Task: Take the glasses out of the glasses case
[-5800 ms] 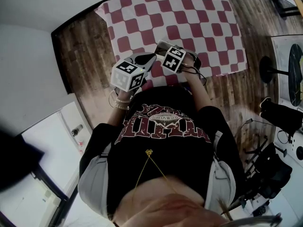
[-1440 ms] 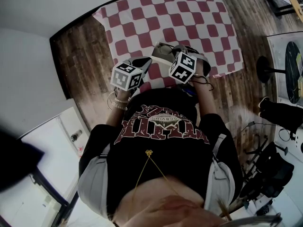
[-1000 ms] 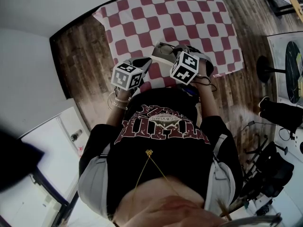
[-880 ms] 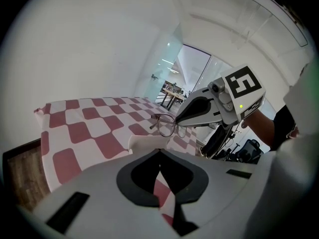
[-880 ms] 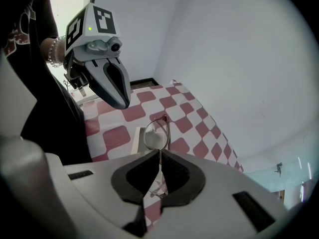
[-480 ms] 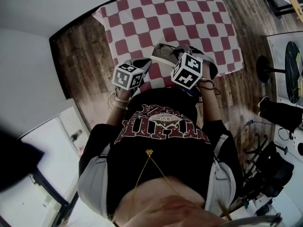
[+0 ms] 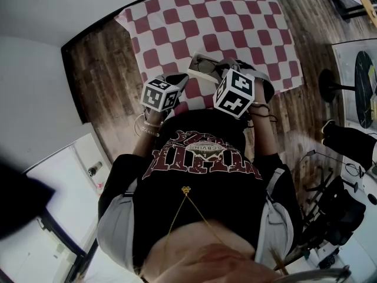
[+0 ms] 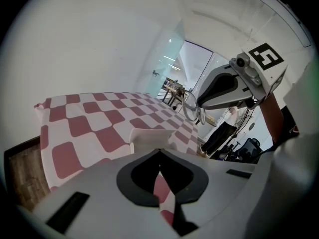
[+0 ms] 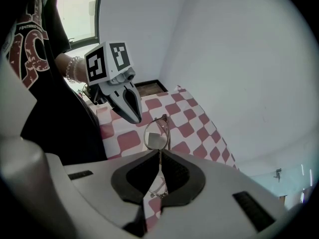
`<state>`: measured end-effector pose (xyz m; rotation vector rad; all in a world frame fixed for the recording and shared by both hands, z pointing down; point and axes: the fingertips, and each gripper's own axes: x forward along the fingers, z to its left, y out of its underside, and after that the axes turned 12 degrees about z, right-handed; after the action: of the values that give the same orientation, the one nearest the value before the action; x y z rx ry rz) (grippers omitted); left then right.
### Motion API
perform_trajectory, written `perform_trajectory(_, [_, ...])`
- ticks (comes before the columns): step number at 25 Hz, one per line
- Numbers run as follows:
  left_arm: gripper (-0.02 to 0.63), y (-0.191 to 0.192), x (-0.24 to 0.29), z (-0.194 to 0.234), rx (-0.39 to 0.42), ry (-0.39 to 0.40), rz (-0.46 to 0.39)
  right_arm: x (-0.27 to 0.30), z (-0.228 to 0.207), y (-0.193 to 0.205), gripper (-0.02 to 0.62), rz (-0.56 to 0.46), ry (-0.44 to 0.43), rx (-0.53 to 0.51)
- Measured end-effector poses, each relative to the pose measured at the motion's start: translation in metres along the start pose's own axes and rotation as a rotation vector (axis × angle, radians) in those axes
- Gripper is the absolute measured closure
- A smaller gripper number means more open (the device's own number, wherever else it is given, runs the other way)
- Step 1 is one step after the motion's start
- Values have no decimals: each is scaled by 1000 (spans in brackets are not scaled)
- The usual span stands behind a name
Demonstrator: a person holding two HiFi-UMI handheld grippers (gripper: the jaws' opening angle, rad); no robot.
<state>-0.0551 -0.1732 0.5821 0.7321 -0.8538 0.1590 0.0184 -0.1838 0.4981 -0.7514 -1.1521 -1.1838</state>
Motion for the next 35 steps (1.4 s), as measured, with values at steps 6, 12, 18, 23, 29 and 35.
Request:
perform_trajectory(6, [607, 5, 4, 0, -4, 8, 20, -12, 6, -1, 568, 7, -16, -19])
perform_trajectory(12, [607, 8, 6, 1, -9, 11, 29, -24, 8, -5, 568, 1, -15, -36])
perform_trajectory(18, [607, 12, 8, 1, -14, 15, 38, -34, 11, -8, 568, -4, -16, -50])
perform_trajectory(23, [607, 11, 9, 0, -10, 16, 39, -36, 14, -8, 568, 0, -21, -62])
perform_trajectory(29, [607, 14, 10, 1, -12, 16, 46, -38, 16, -8, 568, 3, -25, -66])
perform_trajectory(35, [607, 15, 12, -1, -12, 19, 48, -38, 18, -8, 568, 0, -32, -67])
